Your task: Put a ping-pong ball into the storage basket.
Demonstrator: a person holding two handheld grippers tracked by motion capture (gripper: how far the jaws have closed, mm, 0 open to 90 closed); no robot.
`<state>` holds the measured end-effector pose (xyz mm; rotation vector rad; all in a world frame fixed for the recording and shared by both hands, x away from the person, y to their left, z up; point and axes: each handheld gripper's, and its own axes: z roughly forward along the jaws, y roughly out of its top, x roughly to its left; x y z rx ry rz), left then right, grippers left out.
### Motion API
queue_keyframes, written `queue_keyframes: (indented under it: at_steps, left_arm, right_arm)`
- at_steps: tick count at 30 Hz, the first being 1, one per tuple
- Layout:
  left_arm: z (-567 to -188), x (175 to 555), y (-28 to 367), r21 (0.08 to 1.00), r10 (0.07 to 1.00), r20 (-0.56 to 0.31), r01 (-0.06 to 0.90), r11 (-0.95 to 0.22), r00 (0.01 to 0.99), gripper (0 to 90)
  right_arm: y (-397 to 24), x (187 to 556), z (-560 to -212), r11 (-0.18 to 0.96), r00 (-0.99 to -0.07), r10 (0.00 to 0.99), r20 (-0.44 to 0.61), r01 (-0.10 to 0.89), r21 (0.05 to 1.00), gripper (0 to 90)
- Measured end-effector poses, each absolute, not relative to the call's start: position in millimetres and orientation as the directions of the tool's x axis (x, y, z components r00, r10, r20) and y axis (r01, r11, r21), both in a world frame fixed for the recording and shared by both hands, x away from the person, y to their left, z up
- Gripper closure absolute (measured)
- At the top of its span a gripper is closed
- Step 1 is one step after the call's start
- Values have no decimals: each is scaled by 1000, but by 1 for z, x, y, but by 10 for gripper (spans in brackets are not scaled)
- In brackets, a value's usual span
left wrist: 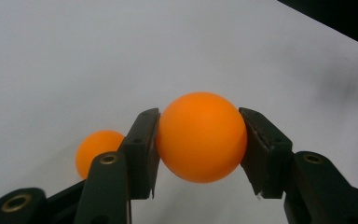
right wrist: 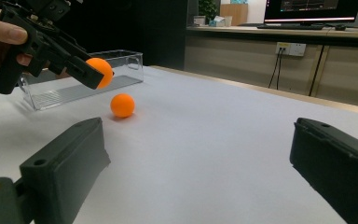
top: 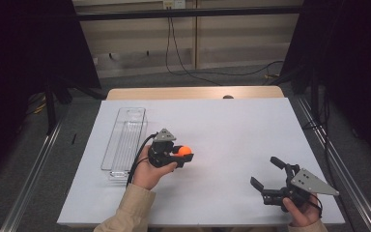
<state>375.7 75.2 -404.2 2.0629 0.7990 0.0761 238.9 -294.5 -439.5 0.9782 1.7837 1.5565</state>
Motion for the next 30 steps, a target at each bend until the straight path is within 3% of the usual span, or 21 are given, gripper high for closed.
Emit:
queue_keyframes:
  at_steps: [30]
  left_arm:
    - [-397, 379, 88, 765, 596, -234, 524, -375, 768, 508]
  right_arm:
    - [-294, 239, -439, 53, -568, 822, 45, 156, 986, 27]
